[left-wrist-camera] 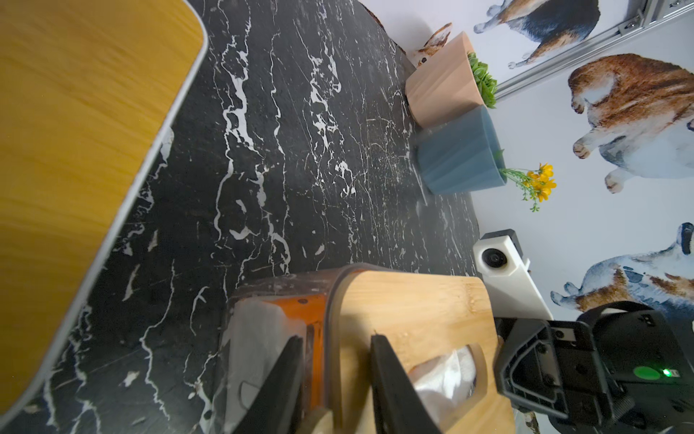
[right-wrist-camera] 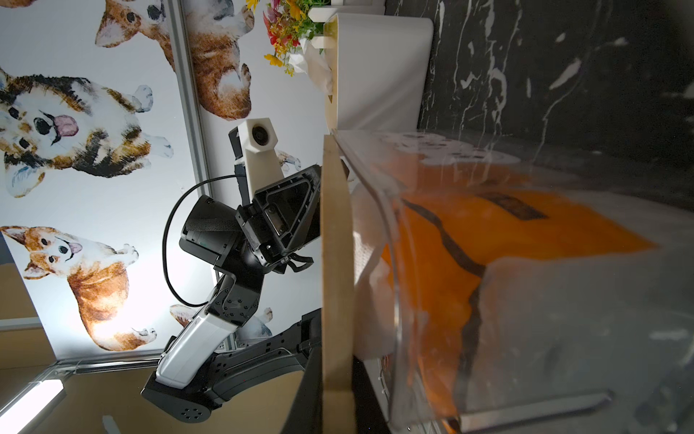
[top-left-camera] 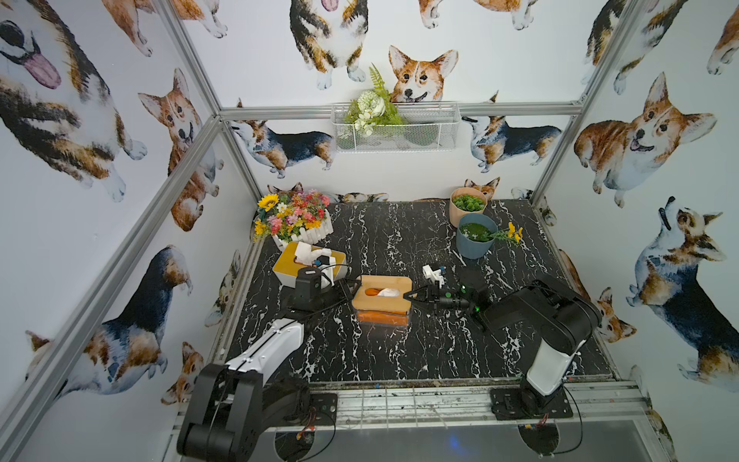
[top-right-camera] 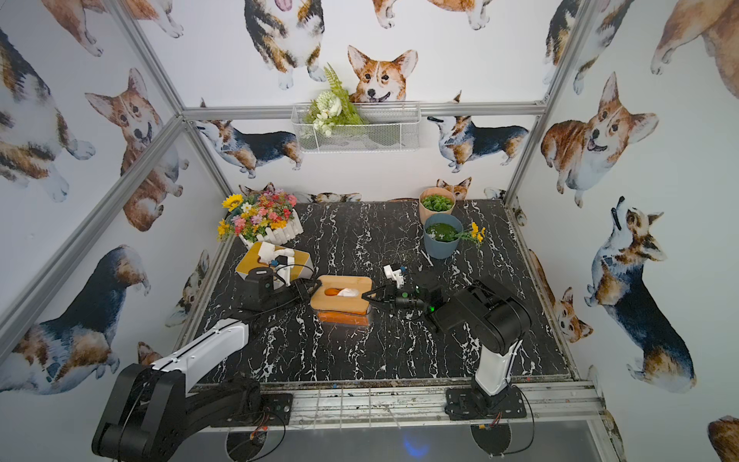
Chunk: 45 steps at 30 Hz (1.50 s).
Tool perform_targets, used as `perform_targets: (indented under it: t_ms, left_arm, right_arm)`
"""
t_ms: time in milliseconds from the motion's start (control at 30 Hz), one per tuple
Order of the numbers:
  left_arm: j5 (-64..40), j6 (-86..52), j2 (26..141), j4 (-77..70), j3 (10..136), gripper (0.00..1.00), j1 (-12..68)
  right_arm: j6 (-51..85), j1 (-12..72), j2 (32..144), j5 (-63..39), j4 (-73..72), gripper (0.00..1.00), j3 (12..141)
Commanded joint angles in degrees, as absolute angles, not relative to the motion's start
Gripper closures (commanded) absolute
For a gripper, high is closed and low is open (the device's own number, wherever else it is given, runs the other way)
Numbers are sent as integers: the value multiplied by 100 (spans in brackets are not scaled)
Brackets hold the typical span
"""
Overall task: Put the tissue paper into the tissue box
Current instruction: Close the box lid on the tissue box.
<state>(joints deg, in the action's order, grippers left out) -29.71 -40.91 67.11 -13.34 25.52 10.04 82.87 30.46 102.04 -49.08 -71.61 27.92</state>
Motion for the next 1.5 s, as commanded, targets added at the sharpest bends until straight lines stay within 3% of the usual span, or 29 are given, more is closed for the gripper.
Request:
perform_targets:
  t_ms: [0, 267, 933, 1467]
  left_arm:
    - [-3430, -4086, 6706, -1428, 2492, 68, 1070]
    - [-3318, -4165, 6753, -1658, 2244, 63, 1117]
    - [-3288, -4325, 7183, -2108, 2154, 64, 1374]
    - [-3226, -4348, 7485, -2430, 2013, 64, 1481]
  right_arm:
    - [8067, 3077, 10259, -4816, -6838, 100, 2764]
    - [8029, 3078, 10222, -4831, -6743, 100, 2766]
    - [7361, 3085, 9819, -4631, -5485, 100, 2908]
    - [6723, 3085, 9232, -4437, -4088, 75, 3367]
